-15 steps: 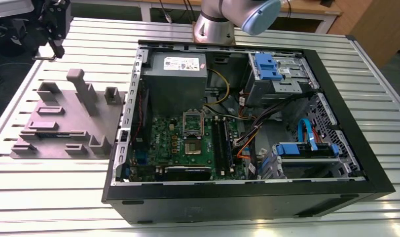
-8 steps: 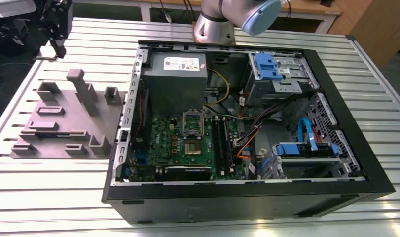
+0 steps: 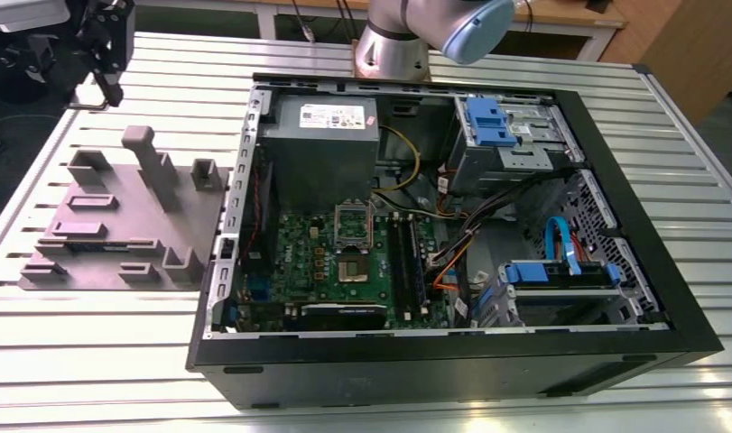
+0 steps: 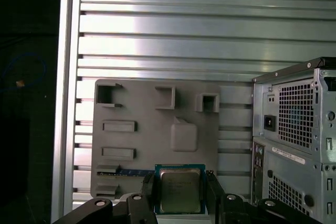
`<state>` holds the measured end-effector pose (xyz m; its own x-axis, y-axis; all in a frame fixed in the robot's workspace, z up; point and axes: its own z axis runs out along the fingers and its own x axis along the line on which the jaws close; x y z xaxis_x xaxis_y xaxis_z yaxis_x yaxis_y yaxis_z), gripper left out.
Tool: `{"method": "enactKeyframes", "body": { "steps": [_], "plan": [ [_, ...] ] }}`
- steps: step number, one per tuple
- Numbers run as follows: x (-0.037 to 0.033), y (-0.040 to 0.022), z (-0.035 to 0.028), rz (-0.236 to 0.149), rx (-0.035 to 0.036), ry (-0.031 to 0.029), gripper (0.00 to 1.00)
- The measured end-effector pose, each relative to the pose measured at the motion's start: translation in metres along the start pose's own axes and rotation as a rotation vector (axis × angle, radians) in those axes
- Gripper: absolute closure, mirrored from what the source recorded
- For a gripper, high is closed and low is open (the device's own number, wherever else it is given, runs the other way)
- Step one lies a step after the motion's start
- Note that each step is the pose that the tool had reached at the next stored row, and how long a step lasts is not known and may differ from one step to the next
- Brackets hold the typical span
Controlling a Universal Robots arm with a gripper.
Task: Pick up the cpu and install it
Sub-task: 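Pick up the cpu and move it towards the insertion slot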
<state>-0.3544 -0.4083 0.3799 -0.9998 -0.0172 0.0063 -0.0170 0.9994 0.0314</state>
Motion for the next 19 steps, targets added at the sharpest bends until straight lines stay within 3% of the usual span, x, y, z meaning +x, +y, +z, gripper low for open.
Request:
{"method": "enactKeyframes", "body": {
  "steps": [19],
  "plan": [
    [-0.0074, -0.0001, 0.0, 0.0, 0.0, 0.0, 0.53]
  ]
}}
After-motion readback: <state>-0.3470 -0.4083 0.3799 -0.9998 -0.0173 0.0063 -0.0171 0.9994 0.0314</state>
